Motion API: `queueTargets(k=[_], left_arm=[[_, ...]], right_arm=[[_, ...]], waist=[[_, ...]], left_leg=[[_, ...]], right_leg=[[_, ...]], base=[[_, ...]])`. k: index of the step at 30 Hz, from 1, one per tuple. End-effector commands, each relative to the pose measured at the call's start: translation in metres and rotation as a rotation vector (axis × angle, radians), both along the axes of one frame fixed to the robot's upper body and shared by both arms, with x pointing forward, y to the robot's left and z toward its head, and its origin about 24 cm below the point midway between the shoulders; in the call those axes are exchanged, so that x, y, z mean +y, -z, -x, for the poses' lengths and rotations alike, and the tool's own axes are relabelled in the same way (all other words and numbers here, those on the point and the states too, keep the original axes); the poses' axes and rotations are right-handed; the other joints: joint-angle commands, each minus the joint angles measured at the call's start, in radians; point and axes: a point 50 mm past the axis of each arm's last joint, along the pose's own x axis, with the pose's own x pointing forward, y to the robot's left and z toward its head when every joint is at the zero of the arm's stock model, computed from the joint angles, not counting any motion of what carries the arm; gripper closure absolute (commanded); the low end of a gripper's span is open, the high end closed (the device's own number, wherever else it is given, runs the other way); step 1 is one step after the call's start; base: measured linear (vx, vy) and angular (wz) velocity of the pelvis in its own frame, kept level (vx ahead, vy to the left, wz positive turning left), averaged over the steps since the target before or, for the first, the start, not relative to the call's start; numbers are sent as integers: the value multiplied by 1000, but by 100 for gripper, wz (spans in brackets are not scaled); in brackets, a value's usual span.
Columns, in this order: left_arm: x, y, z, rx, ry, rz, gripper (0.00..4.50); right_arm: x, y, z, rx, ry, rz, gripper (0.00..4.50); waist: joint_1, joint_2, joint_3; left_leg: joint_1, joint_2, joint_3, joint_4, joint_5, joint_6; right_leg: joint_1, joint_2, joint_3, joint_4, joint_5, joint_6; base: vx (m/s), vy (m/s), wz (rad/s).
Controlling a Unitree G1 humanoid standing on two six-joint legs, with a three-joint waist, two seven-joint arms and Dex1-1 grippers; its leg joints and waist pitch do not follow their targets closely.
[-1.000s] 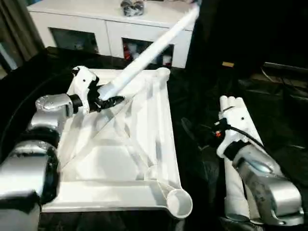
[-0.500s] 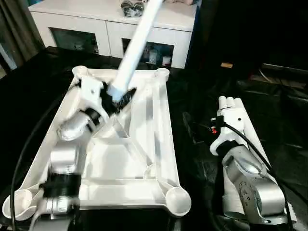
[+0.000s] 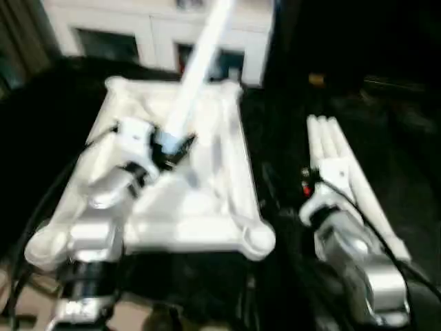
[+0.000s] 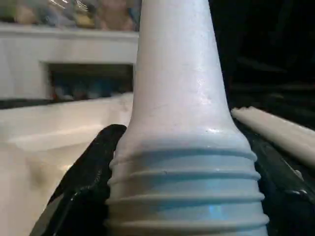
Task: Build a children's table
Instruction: Insert table leg to table base
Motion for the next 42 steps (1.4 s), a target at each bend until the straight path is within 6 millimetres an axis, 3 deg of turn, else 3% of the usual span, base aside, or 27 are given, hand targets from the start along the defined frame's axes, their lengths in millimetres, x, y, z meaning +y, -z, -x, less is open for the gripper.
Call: queueTargets(k=[1,2,3,4,5,6,7,8,9,10,11,12,13,14,15,16,17,18,19,20,22,24,27,28,31,35,42], left_arm=[[2,-3,-1,16,-12,6,157],[2,-3,-1,7,-12,1,157],[2,-4,-1,1,-13,-4,157],[2,-4,-1,2,-13,-6,157],[2,-4,-1,1,-14,-12,157],[3,-4,-2,2,-18,-10,157],[3,-4,-2,-1,-18,-15,157],[3,-4,-2,-2,-17,-18,157],[3,-5,-2,-7,-13,-20,157],[3,-5,-2,-9,-9,-21,157],[2,-6,-1,-6,-7,-20,157],[2,-6,-1,-6,-7,-20,157],[2,-6,-2,-2,-4,-22,157],[2,-6,-2,3,12,-23,157],[0,-6,-2,6,34,-26,157],[0,-6,-3,7,42,-26,157],[-3,-6,-3,12,75,-26,157],[-5,-7,-3,15,95,-26,157],[-7,-7,-3,16,113,-27,158],[-8,-7,-3,18,121,-25,158],[-14,-8,-3,32,176,-2,158],[-19,-8,-3,48,212,17,158],[-32,-11,-2,72,283,64,158],[-34,-11,-1,77,297,70,158],[-44,-15,2,83,380,116,158],[-57,-18,11,117,536,162,158],[-74,-23,29,182,782,194,158]], right_arm=[[-2,3,3,18,13,-3,0],[-2,4,3,19,13,-3,0],[-2,4,3,20,13,-3,0],[-2,4,4,21,12,-3,0],[-2,4,4,21,12,-3,0],[-2,4,4,22,13,-4,0],[-2,4,3,21,14,-5,0],[-2,4,3,21,15,-6,0],[-2,4,3,20,16,-6,0],[-2,4,3,18,16,-6,0],[-1,3,2,11,12,-6,0],[-1,3,2,11,12,-5,0],[-1,2,2,7,7,-11,0],[0,1,2,0,1,-18,0],[0,-1,1,-5,-6,-41,0],[0,-2,0,-7,-9,-49,0],[-1,-6,-2,-12,-19,-85,0],[-1,-7,-3,-14,-25,-105,0],[-2,-9,-4,-15,-32,-128,0],[-3,-10,-5,-16,-38,-134,0],[-2,-15,-9,-19,-102,-198,0],[0,-21,-10,-24,-167,-254,0],[8,-33,-15,-13,-312,-397,0],[9,-35,-16,-14,-334,-415,0],[13,-39,-17,20,-437,-507,0],[14,-43,-18,51,-551,-592,0],[12,-45,-26,111,-595,-651,0]], waist=[[0,1,-6],[11,-8,9],[27,-13,-9],[38,-1,-14],[50,7,-35],[49,-1,-29],[45,10,-38],[27,21,-27],[8,41,-28],[-20,48,-28],[-59,80,-40],[-71,83,-42],[-90,81,-44],[-87,89,-41],[-107,68,-49],[-109,55,-56],[-111,37,-56],[-113,33,-64],[-118,45,-55],[-122,47,-52],[-142,51,-42],[-149,47,-34],[-146,34,-35],[-143,37,-34],[-136,25,-36],[-124,22,-37],[-116,17,-33]], left_leg=[[2,-110,-169,182,-206,6],[5,-119,-193,174,-223,-7],[36,-126,-227,151,-266,-13],[71,-122,-236,118,-283,4],[91,-115,-256,66,-268,37],[100,-119,-254,49,-249,56],[141,-125,-244,1,-191,73],[182,-121,-234,-49,-160,98],[234,-93,-220,-128,-174,156],[258,-87,-212,-169,-207,197],[279,-60,-224,-225,-293,250],[274,-47,-219,-244,-292,257],[252,-37,-220,-247,-229,260],[240,-41,-209,-246,-206,235],[245,-44,-225,-221,-97,167],[247,-46,-228,-202,-55,130],[218,-58,-221,-180,-36,72],[203,-64,-218,-170,7,59],[184,-60,-210,-176,-12,37],[185,-56,-209,-181,-51,25],[187,-51,-211,-199,-225,-21],[188,-49,-212,-201,-349,-50],[184,-46,-213,-190,-327,-18],[185,-46,-212,-188,-312,-12],[182,-43,-202,-188,-228,24],[184,-41,-187,-185,-146,58],[183,-39,-172,-193,-156,41]], right_leg=[[24,-144,216,-377,-1106,162],[43,-144,224,-365,-1067,159],[85,-156,251,-334,-931,137],[92,-173,277,-339,-828,107],[146,-192,309,-333,-521,6],[160,-182,315,-340,-352,-38],[163,-155,287,-347,-148,-126],[139,-136,252,-376,-133,-189],[103,-95,185,-368,-99,-200],[81,-55,135,-340,-75,-193],[46,-5,37,-241,3,-158],[36,-1,5,-199,64,-133],[37,-13,-24,-182,153,-70],[35,-16,-34,-187,171,-57],[53,-53,-14,-241,266,-40],[62,-77,6,-271,313,-50],[99,-140,48,-306,387,-115],[118,-156,54,-304,439,-161],[129,-159,58,-310,438,-227],[128,-153,56,-313,407,-230],[130,-145,55,-319,290,-224],[128,-161,68,-338,186,-212],[134,-178,81,-349,121,-215],[132,-181,82,-351,115,-220],[132,-174,80,-352,144,-224],[127,-168,74,-344,204,-256],[126,-164,73,-351,124,-246]], base=[[-76,-45,5],[-76,-45,5],[-107,13,18],[-156,53,26],[-156,53,26],[-167,81,22],[-89,45,11],[-154,145,23],[-132,224,21],[-132,224,21],[-116,257,21],[-76,252,26],[-76,252,26],[-50,226,23],[-42,186,11],[-42,186,11],[-33,141,3],[-44,115,-2],[-44,115,-2],[-53,83,-3],[-47,53,-2],[0,0,0],[-19,1,0],[0,0,0],[0,0,0],[0,0,0],[0,0,0]])
